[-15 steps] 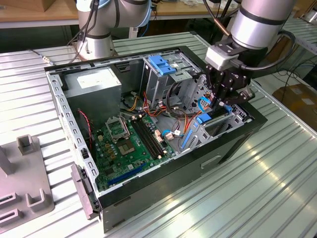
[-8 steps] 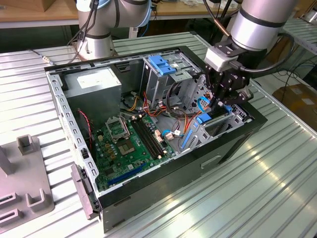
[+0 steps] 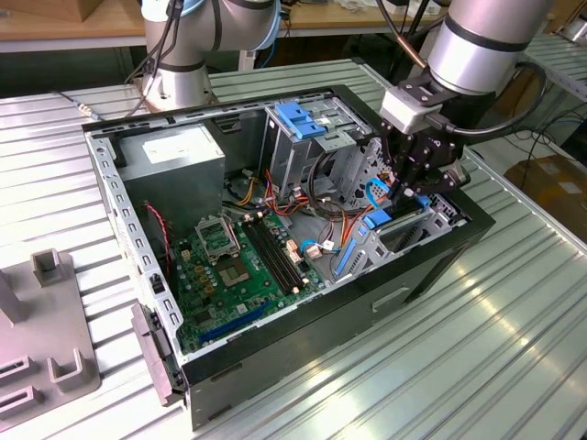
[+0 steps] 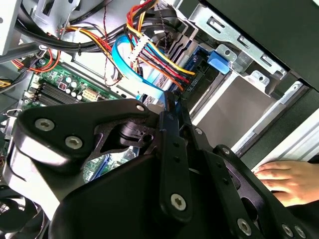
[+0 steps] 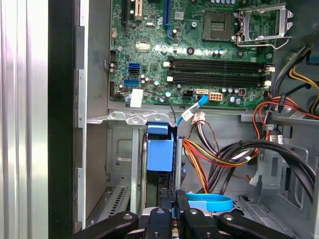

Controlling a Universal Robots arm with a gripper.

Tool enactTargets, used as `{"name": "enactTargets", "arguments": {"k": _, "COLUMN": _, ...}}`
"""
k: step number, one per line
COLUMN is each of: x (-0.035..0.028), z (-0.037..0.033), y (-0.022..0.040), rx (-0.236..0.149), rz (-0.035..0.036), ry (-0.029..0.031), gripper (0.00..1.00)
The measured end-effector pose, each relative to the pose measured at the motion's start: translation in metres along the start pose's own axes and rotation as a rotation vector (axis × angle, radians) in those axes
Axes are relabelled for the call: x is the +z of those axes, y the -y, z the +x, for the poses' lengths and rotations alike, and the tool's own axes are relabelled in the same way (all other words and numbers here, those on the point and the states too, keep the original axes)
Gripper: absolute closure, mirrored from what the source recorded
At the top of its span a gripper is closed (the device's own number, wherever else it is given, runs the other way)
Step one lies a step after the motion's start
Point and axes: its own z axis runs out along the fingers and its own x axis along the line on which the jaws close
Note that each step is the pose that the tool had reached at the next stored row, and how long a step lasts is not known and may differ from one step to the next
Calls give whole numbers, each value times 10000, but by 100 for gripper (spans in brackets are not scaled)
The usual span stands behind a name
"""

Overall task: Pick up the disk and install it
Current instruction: 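Insert the second disk wire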

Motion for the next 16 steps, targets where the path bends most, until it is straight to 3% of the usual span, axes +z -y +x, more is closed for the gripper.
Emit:
{"name": "enactTargets", "arguments": {"k": 12, "x": 0, "z": 11, "y": 1, "rx": 0, "rz": 1, "ry": 0, "gripper": 84}}
{"name": "enactTargets", "arguments": {"k": 16, "x": -5, "z": 19, "y": 2, "rx": 1, "rz": 52, "ry": -3, "gripper": 84}}
